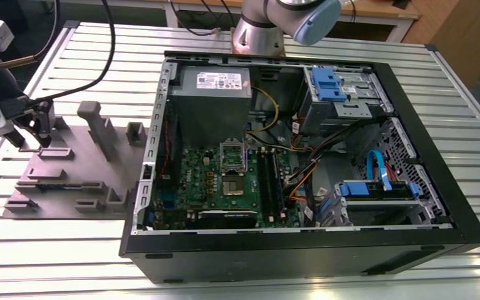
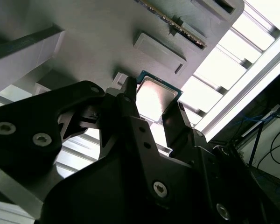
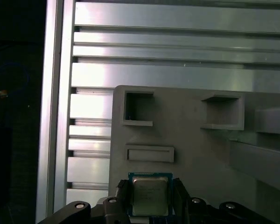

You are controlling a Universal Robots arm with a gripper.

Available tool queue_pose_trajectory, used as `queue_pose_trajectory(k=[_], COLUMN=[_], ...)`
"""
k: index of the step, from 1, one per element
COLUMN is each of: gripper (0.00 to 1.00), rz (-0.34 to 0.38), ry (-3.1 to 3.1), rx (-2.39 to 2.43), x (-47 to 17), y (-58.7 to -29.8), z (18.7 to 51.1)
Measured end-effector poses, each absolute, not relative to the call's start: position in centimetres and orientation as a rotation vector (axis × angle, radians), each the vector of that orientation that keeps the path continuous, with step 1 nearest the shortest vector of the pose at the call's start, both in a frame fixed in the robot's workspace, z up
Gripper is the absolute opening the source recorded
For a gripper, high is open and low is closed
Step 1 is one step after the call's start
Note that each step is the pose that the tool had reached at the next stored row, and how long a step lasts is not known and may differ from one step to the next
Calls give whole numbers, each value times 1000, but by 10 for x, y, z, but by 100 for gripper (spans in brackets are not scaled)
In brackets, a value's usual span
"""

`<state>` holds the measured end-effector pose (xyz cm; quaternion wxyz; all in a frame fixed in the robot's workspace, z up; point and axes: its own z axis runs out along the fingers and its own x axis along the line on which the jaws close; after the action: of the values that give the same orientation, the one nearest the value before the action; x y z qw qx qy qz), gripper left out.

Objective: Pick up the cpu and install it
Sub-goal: 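Pick up the cpu and move it towards the insertion slot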

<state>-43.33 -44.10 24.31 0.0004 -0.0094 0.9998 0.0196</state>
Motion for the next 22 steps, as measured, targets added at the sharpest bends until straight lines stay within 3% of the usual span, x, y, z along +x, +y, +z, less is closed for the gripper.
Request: queue_pose_trajectory(k=[22], gripper=[47], rz=[61], ry=[3140], rx=[-29], x=[-433], y=[-441], z=[250])
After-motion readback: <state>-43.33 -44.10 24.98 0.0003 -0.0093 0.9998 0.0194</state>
